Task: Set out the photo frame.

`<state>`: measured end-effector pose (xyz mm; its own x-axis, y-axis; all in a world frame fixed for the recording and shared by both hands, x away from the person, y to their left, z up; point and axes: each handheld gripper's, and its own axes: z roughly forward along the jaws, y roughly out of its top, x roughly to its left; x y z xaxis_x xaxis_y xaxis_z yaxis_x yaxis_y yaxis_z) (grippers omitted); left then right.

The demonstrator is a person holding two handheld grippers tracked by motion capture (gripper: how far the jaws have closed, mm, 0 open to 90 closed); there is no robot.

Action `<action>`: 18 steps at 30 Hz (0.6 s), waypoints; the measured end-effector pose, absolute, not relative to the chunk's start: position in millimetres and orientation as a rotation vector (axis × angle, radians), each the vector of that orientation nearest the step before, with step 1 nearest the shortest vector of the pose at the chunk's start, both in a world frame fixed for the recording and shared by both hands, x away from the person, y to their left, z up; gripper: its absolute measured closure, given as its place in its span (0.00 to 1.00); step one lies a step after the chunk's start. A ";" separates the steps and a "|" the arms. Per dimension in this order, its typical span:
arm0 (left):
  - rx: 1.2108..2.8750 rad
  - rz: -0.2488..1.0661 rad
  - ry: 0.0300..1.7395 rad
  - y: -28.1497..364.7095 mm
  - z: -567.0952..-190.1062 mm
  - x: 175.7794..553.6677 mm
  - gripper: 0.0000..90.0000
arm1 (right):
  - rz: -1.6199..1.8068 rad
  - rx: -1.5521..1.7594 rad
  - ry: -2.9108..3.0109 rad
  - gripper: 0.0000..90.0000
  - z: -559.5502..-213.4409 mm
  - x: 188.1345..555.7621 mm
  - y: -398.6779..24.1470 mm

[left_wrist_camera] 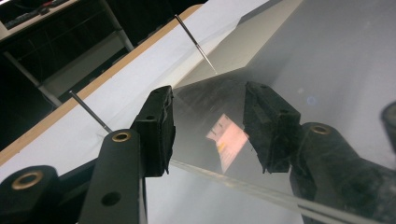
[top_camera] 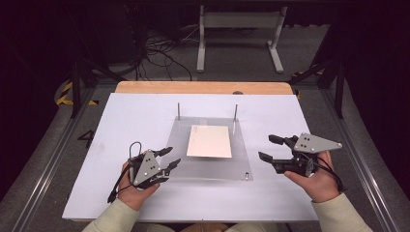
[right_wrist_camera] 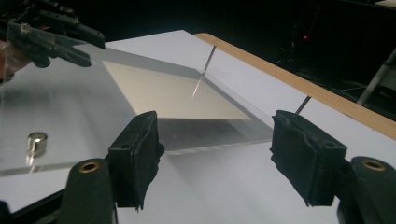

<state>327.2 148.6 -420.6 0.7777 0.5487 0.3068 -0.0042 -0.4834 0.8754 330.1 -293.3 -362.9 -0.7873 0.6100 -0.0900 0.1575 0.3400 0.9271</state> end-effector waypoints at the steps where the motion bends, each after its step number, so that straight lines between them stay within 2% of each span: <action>1: 1.980 0.703 0.409 148.6 -420.6 327.2 0.58 | 1.434 0.664 2.192 0.35 -364.9 328.5 -293.0; 10: 1.981 0.700 0.412 148.8 -420.8 327.1 0.58 | 1.304 0.564 2.276 0.35 -384.5 317.5 -282.2; 18: 1.980 0.699 0.412 148.8 -420.9 327.2 0.58 | 1.333 0.500 2.302 0.33 -399.0 317.5 -268.2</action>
<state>327.2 148.8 -420.9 0.7789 0.5492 0.3028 -0.0013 -0.4814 0.8765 317.5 -268.2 -399.0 -0.8418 0.5072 -0.1849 0.0920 0.4723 0.8766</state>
